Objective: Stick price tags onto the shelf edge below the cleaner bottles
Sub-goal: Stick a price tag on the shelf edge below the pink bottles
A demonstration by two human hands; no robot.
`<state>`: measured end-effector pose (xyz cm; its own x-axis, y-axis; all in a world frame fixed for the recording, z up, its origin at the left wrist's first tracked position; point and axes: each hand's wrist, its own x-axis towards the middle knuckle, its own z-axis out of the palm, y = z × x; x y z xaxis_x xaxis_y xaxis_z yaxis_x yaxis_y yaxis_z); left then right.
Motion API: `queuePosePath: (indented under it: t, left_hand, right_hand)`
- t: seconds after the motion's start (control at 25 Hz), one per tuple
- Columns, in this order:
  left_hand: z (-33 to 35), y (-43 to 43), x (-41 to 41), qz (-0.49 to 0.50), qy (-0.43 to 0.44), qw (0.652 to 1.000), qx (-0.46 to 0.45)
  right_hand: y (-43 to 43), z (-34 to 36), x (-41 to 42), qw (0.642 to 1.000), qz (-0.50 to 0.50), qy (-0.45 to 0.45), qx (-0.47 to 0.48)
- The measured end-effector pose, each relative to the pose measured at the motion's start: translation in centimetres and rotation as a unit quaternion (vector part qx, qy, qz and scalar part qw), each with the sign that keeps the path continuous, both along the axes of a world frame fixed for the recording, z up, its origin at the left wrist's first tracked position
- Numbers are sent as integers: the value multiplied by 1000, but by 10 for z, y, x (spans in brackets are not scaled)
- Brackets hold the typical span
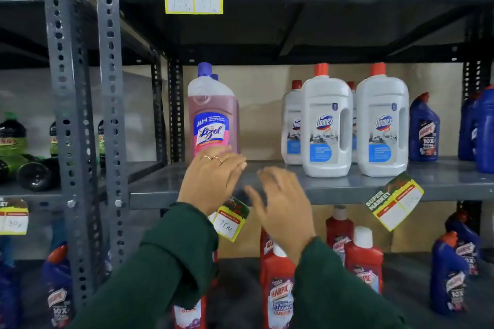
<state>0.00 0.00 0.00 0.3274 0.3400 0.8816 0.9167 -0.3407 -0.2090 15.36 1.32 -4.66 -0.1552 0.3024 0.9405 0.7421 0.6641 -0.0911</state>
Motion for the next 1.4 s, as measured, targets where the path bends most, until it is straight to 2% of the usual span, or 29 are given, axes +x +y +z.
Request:
queuePosePath:
  t: [0.12,0.16,0.28,0.36,0.48,0.72,0.8,0.92,1.0,1.08,1.16,1.4]
  left_hand:
    - [-17,6,-19,25,96,995,-8]
    - [-23,2,-25,50,110,992,-36]
    - [-32,6,-40,62,118,991,-30]
    - [-35,5,-42,68,99,992,-36]
    - [-35,1,-42,54,72,995,-52]
    - [-36,-4,-48,9,-14,985,-171]
    - [-42,-7,-54,4,-40,982,-186]
    - [-55,-10,-59,12,-84,986,-143]
    - [-63,-10,-62,30,-113,982,-147]
    - [-70,-7,-66,45,-120,979,-159]
    - [-73,-6,-68,40,-130,979,-150]
    - [-66,-2,-66,22,-192,974,-116]
  right_hand:
    - [0,-28,-29,998,-32,-49,-39]
    - [-4,-33,-36,995,-40,-63,-72]
    - [5,-36,-44,995,-72,-37,-63]
    - [5,-36,-49,993,-84,-11,-87]
    - [10,-32,-52,990,-16,58,-129]
    - [14,-24,-40,977,61,43,-199]
    - [11,-25,-40,967,90,52,-234]
    - [10,-26,-41,984,52,5,-172]
    - [11,-25,-42,991,29,-36,-128]
    - [13,-24,-43,986,35,-69,-144]
    - [14,-24,-44,984,46,-56,-166]
    - [19,-21,-49,989,25,25,-144]
